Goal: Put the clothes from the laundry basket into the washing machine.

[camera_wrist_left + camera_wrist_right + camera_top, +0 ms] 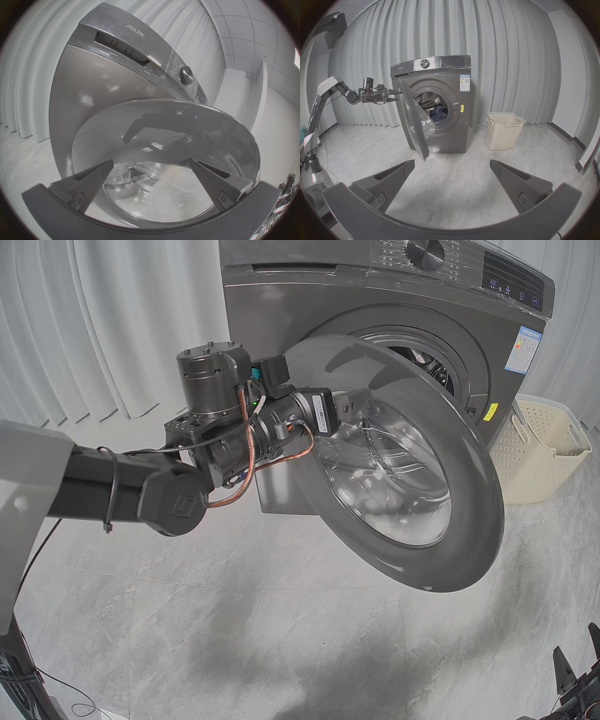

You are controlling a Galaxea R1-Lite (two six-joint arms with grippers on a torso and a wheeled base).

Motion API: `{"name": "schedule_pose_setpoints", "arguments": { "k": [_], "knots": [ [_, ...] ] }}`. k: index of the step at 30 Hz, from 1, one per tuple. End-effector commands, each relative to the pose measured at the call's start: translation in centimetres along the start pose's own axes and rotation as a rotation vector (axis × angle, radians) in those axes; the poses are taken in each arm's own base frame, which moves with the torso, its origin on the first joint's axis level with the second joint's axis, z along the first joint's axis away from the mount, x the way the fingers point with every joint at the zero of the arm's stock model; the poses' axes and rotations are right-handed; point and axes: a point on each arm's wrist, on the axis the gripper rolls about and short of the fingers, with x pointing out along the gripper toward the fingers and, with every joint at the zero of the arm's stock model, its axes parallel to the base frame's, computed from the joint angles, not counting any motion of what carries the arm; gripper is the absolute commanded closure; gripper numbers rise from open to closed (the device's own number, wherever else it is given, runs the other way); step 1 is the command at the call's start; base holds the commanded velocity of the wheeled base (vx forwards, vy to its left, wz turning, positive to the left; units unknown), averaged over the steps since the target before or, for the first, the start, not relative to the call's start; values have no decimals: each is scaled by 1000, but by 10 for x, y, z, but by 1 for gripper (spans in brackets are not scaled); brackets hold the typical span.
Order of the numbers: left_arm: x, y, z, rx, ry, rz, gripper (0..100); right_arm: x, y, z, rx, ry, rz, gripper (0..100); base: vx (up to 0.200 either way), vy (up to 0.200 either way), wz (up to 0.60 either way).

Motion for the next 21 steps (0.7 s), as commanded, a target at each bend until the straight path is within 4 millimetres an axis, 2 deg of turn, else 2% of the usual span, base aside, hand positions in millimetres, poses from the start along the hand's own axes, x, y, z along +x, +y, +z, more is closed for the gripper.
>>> {"name": "schedule_pose_setpoints", "arguments": {
  "k": [1,5,10,15,19,21],
  "knots": [
    [28,6,-16,-25,-25,59,0,1,0,-5,0,15,1,0,0,0,0],
    [38,9,-16,-69,-55,98,0,1,0,-5,1,15,1,0,0,0,0],
    [49,13,-7,-99,-137,184,0,1,0,-5,1,15,-1,0,0,0,0],
    [47,10,-6,-125,-136,191,0,1,0,-5,0,15,1,0,0,0,0],
    [28,-2,10,-131,-111,183,0,1,0,-5,1,15,1,0,0,0,0],
    [12,-10,20,-132,-94,173,0,1,0,-5,1,15,1,0,0,0,0]
  ]
}}
